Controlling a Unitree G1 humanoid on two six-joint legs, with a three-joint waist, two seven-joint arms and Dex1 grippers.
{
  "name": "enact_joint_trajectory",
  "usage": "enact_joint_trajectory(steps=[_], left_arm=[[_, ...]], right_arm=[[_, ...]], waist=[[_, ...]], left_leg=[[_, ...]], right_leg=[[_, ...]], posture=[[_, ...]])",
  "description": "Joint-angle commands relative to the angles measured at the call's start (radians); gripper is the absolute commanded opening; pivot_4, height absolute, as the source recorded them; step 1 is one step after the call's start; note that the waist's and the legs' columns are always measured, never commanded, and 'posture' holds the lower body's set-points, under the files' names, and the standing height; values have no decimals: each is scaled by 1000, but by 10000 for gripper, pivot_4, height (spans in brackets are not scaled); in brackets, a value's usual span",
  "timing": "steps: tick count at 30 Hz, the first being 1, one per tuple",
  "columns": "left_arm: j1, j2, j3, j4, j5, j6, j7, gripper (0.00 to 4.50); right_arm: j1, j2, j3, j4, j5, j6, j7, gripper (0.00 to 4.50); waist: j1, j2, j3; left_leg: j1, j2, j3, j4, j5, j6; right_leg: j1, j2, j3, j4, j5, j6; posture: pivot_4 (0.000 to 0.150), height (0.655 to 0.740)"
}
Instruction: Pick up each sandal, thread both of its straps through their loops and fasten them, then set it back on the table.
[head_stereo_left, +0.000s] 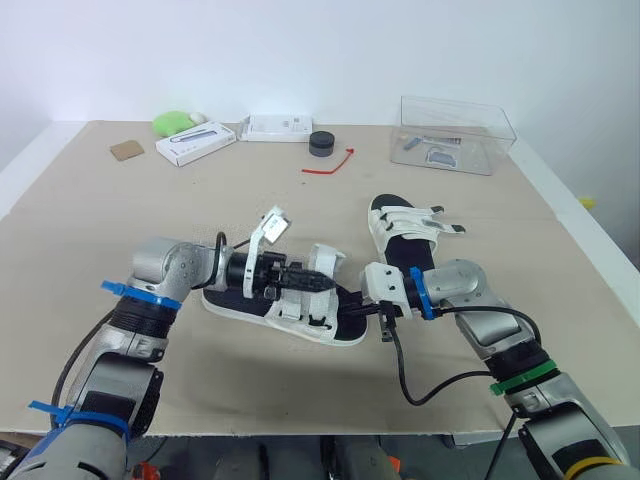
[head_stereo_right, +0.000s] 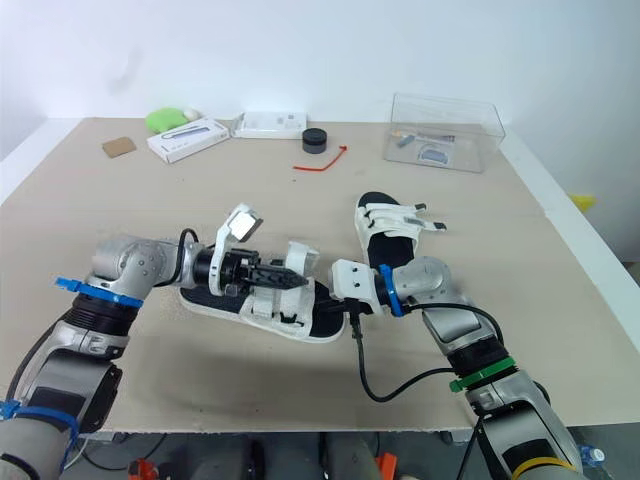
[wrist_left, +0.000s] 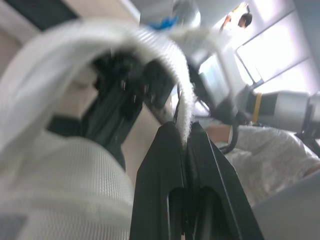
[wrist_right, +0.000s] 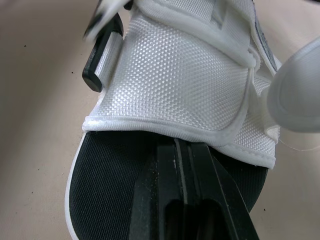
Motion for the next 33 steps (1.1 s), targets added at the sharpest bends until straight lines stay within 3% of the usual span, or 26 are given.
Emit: enact_joint_trajectory(steps=[1, 22, 33], left_arm=[[-26, -5, 26, 4, -7, -17, -26, 303], [3, 10, -83, -11, 53, -29, -84, 303], [-82, -17, 8, 75, 34, -27, -90, 303]], right_arm=[[5, -13, 7, 31, -43, 19, -11, 0], [8, -13, 9, 33, -46, 13, -16, 0], [18, -19, 8, 31, -47, 4, -18, 0]], waist=[[-1, 0, 0], [-1, 0, 0], [-1, 0, 0]], left_leg=[[0, 0, 0, 0, 0, 0], [0, 0, 0, 0, 0, 0], [0, 0, 0, 0, 0, 0]], right_leg=[[0, 0, 0, 0, 0, 0], [0, 0, 0, 0, 0, 0], [0, 0, 0, 0, 0, 0]], posture=[[1500, 7400], [1500, 7400], [1500, 7400]])
